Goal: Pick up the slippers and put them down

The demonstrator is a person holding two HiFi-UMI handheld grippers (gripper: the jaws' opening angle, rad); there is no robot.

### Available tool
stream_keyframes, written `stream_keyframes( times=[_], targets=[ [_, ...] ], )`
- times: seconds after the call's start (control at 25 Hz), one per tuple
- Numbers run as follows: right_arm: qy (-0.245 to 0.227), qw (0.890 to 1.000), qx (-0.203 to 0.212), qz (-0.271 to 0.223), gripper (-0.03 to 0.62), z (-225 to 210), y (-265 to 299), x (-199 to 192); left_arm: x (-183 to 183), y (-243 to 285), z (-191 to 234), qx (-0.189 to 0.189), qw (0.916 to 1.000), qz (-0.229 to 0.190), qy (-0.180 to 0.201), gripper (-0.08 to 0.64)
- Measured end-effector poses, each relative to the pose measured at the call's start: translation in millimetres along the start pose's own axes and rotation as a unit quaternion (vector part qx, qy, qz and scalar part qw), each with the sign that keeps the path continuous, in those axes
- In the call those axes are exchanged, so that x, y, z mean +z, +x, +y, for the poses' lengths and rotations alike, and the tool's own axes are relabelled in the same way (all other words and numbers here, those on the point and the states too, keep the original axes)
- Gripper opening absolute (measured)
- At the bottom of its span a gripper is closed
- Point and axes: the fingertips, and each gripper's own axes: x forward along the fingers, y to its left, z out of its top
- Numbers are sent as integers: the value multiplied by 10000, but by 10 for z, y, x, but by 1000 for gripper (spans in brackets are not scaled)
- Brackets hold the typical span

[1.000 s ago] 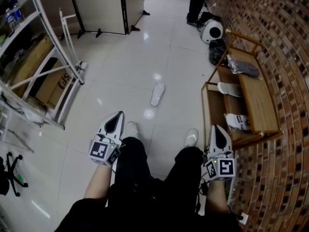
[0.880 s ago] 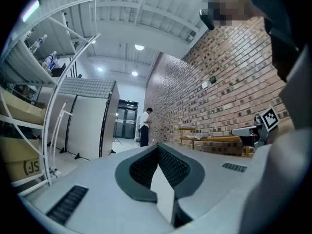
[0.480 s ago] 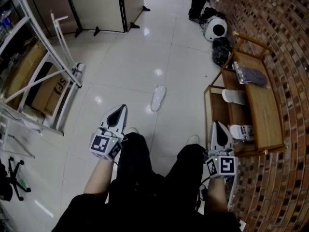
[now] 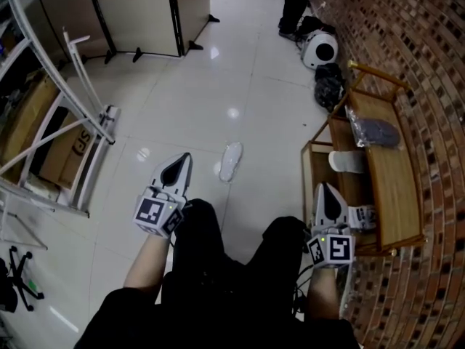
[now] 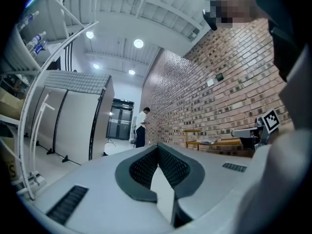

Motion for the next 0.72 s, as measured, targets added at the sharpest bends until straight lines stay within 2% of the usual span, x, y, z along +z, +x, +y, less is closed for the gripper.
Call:
stream_keyframes(
  times=[0.24, 0.52, 0.64, 0.72],
  targets=[
    [-51, 9997, -243, -29, 8, -188, -117, 41, 26, 350, -243, -362, 9993, -62, 15, 0],
    [-132, 9943, -1054, -26, 9, -561, -797, 112, 49, 698, -900, -1125, 9936, -63, -119, 0],
    [-183, 9901, -1386, -73, 8, -641, -1145, 211, 129, 787, -1256, -1508, 9884, -155, -96, 0],
    [-192, 9869, -1599, -95, 8, -706, -1390, 263, 154, 814, -1527, -1724, 9850, -65, -88, 0]
  ],
)
